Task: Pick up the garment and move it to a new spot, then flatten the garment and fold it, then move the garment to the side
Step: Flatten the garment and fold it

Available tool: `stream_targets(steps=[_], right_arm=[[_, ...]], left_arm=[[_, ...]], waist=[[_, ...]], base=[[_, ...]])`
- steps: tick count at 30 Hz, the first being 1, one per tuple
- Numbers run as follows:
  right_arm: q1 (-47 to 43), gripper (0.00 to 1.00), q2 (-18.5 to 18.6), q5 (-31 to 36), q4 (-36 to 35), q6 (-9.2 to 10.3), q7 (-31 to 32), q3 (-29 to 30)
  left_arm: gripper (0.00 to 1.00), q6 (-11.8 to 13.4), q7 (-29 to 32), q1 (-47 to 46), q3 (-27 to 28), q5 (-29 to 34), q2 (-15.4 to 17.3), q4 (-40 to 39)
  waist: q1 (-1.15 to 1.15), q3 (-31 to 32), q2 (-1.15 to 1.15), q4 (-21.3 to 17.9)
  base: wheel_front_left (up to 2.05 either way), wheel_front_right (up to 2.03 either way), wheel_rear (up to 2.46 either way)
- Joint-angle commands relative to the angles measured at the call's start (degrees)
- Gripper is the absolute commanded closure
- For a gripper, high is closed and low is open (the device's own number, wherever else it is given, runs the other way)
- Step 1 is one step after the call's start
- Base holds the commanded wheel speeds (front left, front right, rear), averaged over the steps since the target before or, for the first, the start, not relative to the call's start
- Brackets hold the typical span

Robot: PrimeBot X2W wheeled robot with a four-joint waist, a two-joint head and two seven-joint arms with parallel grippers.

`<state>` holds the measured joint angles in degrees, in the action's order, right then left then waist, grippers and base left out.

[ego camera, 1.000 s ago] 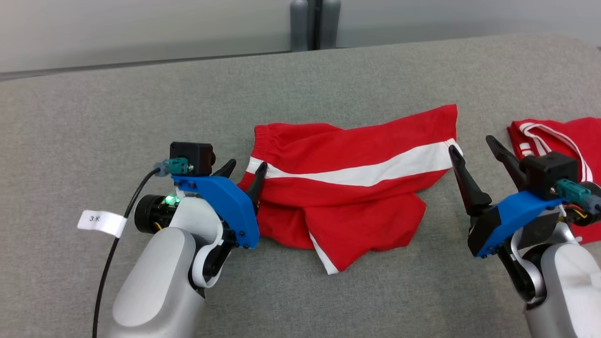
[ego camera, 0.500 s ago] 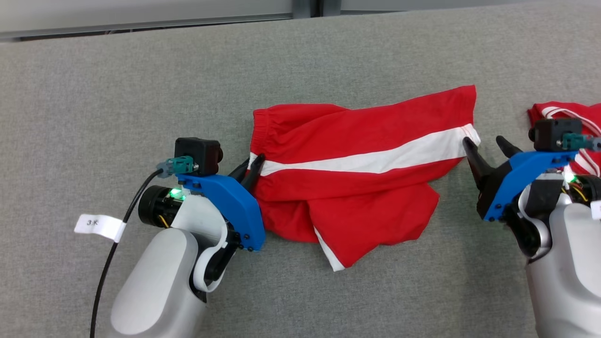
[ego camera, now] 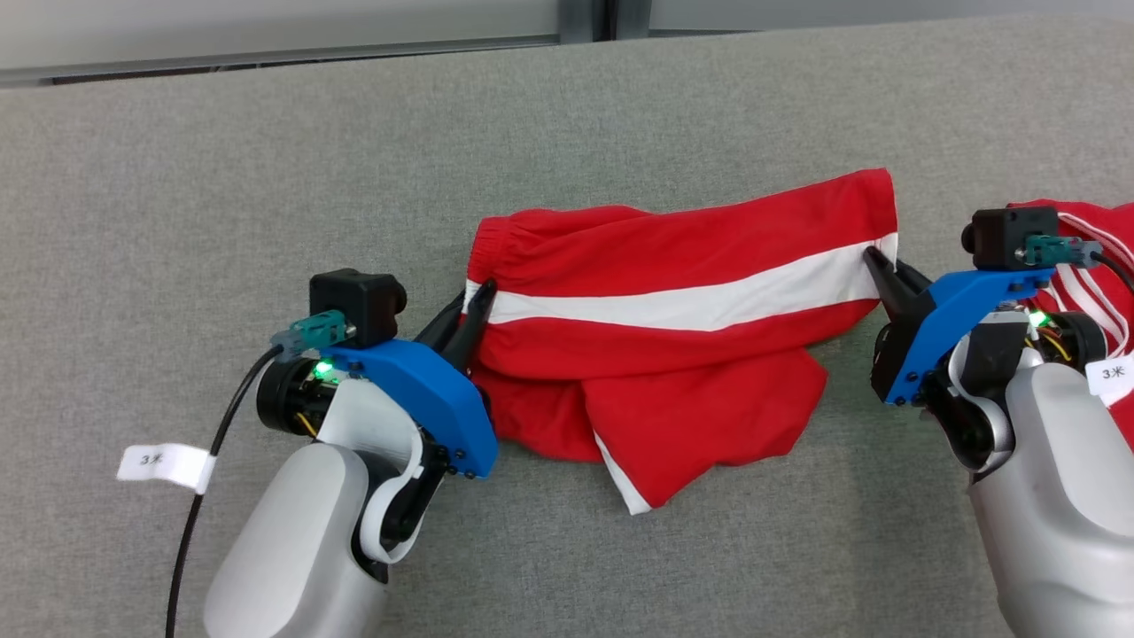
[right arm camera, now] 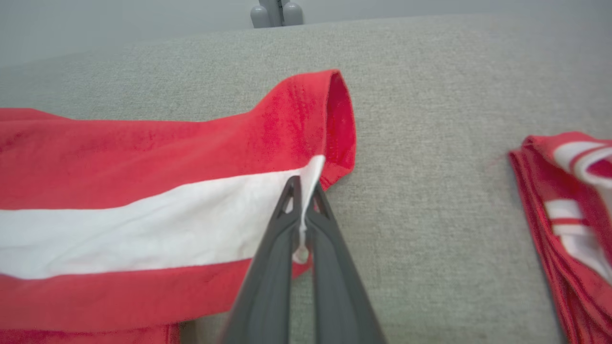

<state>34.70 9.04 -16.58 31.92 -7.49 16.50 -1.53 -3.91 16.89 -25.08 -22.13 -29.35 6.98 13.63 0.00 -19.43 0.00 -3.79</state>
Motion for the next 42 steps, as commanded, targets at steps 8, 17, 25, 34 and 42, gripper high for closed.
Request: stream_targets(steps=[8,17,25,34,42], right_arm=[[-3.3,1.00,3.5,-3.6,-12.5,-0.01,-0.5,-1.9],[8.4,1.00,5.4,-8.5,-22.5,-0.01,2.6,-3.9],[27.9,1.00,5.0,-6.0,-13.2,0.01,-13.8,-4.7],[30.4,1.00,6.4,-5.0,-2.2,0.03,-21.1,-9.8],[11.8,1.00,9.2,-16.7,-0.5,0.01,-16.4,-19.5]], left_arm=[[1.00,-1.4,-7.8,2.6,6.4,-10.8,-2.5,-5.5],[1.00,3.1,-0.3,-11.5,13.6,-16.9,0.3,-7.8],[1.00,2.8,-9.2,-33.9,17.4,-12.8,2.0,0.8],[1.00,-2.9,-23.4,-35.2,14.5,-11.0,1.4,7.8],[1.00,-3.6,-30.7,-15.0,3.9,-15.7,3.5,10.6]], waist=[[0.00,5.9,0.00,-1.5],[0.00,0.7,0.00,-2.5],[0.00,-6.0,0.00,-3.1],[0.00,-5.1,0.00,-3.6],[0.00,-2.3,0.00,-3.8]], base=[[0.00,0.00,0.00],[0.00,0.00,0.00],[0.00,0.00,0.00],[0.00,0.00,0.00],[0.00,0.00,0.00]])
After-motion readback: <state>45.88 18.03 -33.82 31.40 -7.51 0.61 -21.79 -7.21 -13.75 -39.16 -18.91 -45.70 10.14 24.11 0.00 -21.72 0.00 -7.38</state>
